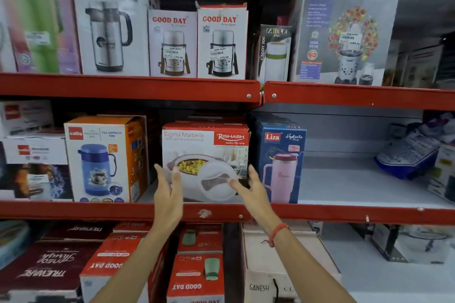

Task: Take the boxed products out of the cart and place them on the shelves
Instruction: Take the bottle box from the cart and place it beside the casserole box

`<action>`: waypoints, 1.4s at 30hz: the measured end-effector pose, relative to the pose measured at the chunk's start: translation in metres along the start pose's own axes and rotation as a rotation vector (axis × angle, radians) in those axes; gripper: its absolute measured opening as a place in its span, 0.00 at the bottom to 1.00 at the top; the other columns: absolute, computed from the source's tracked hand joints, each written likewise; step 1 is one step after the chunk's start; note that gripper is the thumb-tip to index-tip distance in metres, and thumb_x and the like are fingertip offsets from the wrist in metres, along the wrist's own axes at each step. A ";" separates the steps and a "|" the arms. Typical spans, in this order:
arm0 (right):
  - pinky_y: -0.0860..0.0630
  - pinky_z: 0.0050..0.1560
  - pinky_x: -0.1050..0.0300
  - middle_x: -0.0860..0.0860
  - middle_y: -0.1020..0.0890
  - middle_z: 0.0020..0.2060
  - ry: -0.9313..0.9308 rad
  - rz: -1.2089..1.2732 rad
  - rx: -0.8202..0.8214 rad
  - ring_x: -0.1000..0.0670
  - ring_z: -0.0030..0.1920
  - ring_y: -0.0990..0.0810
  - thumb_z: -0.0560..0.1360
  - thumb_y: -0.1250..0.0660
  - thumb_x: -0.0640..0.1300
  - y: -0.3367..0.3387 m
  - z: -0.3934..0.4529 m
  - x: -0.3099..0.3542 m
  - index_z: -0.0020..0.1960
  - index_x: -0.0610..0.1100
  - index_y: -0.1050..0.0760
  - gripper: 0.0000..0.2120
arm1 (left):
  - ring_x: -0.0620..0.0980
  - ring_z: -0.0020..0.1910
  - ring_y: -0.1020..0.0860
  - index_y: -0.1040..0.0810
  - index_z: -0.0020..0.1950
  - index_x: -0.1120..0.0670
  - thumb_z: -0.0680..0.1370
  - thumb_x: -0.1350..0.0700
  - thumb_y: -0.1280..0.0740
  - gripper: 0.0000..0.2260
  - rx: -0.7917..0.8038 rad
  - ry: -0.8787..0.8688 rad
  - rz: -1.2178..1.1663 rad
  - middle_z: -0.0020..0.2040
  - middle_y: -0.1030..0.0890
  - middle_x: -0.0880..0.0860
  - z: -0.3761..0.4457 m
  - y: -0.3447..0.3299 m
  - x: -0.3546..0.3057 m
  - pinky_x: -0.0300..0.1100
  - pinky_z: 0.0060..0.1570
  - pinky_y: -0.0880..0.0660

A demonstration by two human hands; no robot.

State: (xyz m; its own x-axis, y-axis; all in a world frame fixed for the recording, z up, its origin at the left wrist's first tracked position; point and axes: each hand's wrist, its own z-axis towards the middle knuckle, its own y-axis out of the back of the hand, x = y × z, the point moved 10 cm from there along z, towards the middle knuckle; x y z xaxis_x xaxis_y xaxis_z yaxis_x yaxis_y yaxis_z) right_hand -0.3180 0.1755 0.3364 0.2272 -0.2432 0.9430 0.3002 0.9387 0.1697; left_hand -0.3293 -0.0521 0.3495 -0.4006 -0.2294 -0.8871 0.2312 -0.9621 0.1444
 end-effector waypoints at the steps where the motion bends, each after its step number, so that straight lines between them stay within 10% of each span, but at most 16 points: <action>1: 0.39 0.76 0.48 0.50 0.39 0.77 -0.016 -0.008 0.001 0.48 0.77 0.39 0.74 0.30 0.51 -0.003 -0.001 -0.004 0.79 0.49 0.51 0.42 | 0.31 0.55 0.25 0.56 0.78 0.49 0.76 0.37 0.52 0.34 0.016 0.028 -0.011 0.56 0.24 0.42 0.000 0.005 0.006 0.23 0.58 0.34; 4: 0.38 0.75 0.48 0.50 0.38 0.77 -0.020 -0.024 -0.031 0.47 0.76 0.39 0.74 0.30 0.51 -0.006 -0.002 -0.004 0.79 0.50 0.50 0.41 | 0.53 0.73 0.38 0.52 0.77 0.47 0.73 0.33 0.55 0.35 0.026 0.086 -0.069 0.75 0.36 0.51 0.009 0.017 0.020 0.41 0.65 0.43; 10: 0.38 0.75 0.48 0.49 0.38 0.77 -0.015 -0.043 -0.049 0.46 0.76 0.39 0.74 0.30 0.50 -0.001 -0.002 0.000 0.79 0.48 0.51 0.42 | 0.56 0.76 0.43 0.50 0.77 0.46 0.70 0.27 0.56 0.40 0.083 0.131 -0.057 0.77 0.39 0.52 0.013 0.015 0.028 0.53 0.73 0.49; 15: 0.35 0.74 0.51 0.47 0.34 0.75 0.040 -0.106 -0.095 0.46 0.75 0.35 0.75 0.31 0.48 0.009 -0.004 0.010 0.79 0.44 0.46 0.39 | 0.55 0.74 0.39 0.50 0.77 0.46 0.72 0.31 0.55 0.36 0.051 0.080 0.001 0.76 0.37 0.52 0.007 0.016 0.019 0.45 0.70 0.45; 19: 0.23 0.56 0.65 0.47 0.22 0.63 0.260 -0.063 -0.498 0.47 0.63 0.23 0.77 0.33 0.43 0.066 -0.026 0.036 0.68 0.45 0.28 0.20 | 0.45 0.64 0.27 0.33 0.70 0.49 0.80 0.45 0.44 0.20 -0.083 -0.275 0.026 0.66 0.26 0.45 -0.016 0.004 -0.036 0.42 0.63 0.30; 23: 0.26 0.48 0.69 0.44 0.28 0.65 0.288 -0.074 -0.714 0.45 0.66 0.28 0.76 0.33 0.41 0.114 -0.034 0.036 0.67 0.43 0.31 0.21 | 0.40 0.61 0.25 0.26 0.65 0.47 0.79 0.42 0.46 0.19 0.259 -0.236 -0.079 0.62 0.21 0.45 -0.037 -0.087 -0.060 0.33 0.59 0.30; 30: 0.26 0.56 0.55 0.44 0.31 0.71 0.050 0.048 -0.383 0.46 0.68 0.29 0.78 0.35 0.46 0.119 -0.011 -0.012 0.75 0.46 0.40 0.28 | 0.50 0.75 0.40 0.42 0.76 0.46 0.71 0.28 0.55 0.38 0.604 0.150 -0.241 0.76 0.37 0.51 -0.057 -0.188 -0.039 0.55 0.75 0.44; 35: 0.25 0.64 0.47 0.46 0.25 0.67 0.020 0.018 -0.319 0.46 0.66 0.26 0.78 0.35 0.46 0.132 -0.006 -0.022 0.73 0.46 0.35 0.24 | 0.50 0.74 0.38 0.39 0.75 0.49 0.66 0.24 0.57 0.45 0.613 0.171 -0.237 0.75 0.35 0.52 -0.060 -0.193 -0.038 0.47 0.73 0.43; 39: 0.30 0.58 0.66 0.50 0.28 0.67 0.033 -0.037 -0.307 0.55 0.63 0.29 0.78 0.35 0.48 0.129 -0.012 -0.016 0.74 0.46 0.38 0.27 | 0.49 0.75 0.41 0.43 0.76 0.50 0.66 0.25 0.56 0.45 0.606 0.135 -0.241 0.76 0.38 0.51 -0.060 -0.185 -0.039 0.50 0.76 0.47; 42: 0.38 0.64 0.61 0.49 0.33 0.73 0.069 -0.117 -0.445 0.50 0.71 0.33 0.78 0.35 0.49 0.130 -0.036 -0.011 0.77 0.45 0.42 0.31 | 0.48 0.71 0.32 0.35 0.72 0.54 0.70 0.31 0.50 0.39 0.533 0.047 -0.330 0.72 0.30 0.54 -0.061 -0.152 -0.030 0.48 0.73 0.38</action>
State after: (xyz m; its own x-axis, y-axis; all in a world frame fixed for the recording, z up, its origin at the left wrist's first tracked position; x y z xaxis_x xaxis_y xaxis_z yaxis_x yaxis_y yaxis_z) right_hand -0.2483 0.2915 0.3380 0.2249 -0.3714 0.9008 0.6923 0.7115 0.1205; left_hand -0.2984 0.1102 0.3275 -0.3330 0.0870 -0.9389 -0.3764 -0.9252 0.0478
